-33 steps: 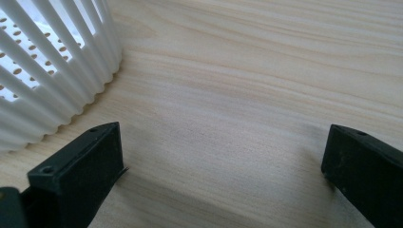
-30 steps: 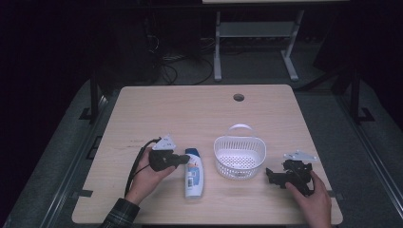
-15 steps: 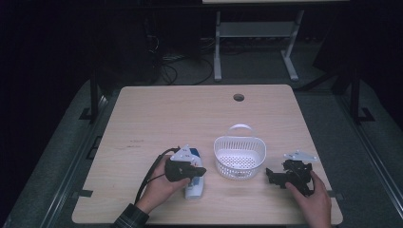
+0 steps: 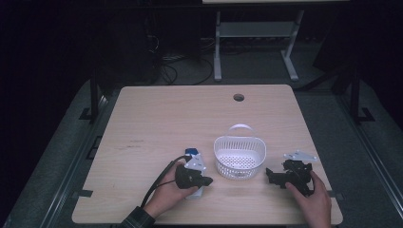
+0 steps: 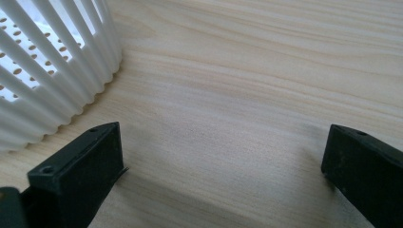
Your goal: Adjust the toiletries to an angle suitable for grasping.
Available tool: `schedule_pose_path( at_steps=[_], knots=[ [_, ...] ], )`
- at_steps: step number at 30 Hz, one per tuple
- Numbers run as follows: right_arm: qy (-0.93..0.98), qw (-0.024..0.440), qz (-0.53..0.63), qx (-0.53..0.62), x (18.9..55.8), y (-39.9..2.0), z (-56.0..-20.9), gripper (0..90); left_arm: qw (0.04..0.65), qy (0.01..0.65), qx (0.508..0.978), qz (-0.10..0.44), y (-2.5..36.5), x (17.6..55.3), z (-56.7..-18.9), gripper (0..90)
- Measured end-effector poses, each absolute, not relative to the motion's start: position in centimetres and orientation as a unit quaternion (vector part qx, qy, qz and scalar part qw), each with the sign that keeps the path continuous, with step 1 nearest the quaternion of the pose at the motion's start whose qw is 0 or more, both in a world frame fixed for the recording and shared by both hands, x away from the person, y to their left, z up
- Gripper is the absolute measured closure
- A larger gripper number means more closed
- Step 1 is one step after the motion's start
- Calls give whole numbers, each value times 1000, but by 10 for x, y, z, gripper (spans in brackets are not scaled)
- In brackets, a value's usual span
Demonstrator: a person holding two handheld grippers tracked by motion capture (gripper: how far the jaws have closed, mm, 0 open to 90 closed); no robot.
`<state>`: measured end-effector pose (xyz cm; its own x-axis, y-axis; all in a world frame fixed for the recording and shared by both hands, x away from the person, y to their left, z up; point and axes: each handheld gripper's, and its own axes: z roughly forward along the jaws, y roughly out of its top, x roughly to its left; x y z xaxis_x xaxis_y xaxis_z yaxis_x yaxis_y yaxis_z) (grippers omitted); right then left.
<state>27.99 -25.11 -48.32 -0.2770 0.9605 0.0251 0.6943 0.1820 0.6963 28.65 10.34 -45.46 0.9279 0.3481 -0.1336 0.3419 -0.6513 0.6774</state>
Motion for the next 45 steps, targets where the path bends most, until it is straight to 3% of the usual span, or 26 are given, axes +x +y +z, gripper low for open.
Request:
schedule_pose_path(
  at_steps=[20,45],
  knots=[
    [738,217,307,561,280,-251,-483,0,355,202,913,5,117,282,-455,900],
    [738,217,307,561,280,-251,-483,0,328,233,915,39,163,273,-450,900]
  ],
)
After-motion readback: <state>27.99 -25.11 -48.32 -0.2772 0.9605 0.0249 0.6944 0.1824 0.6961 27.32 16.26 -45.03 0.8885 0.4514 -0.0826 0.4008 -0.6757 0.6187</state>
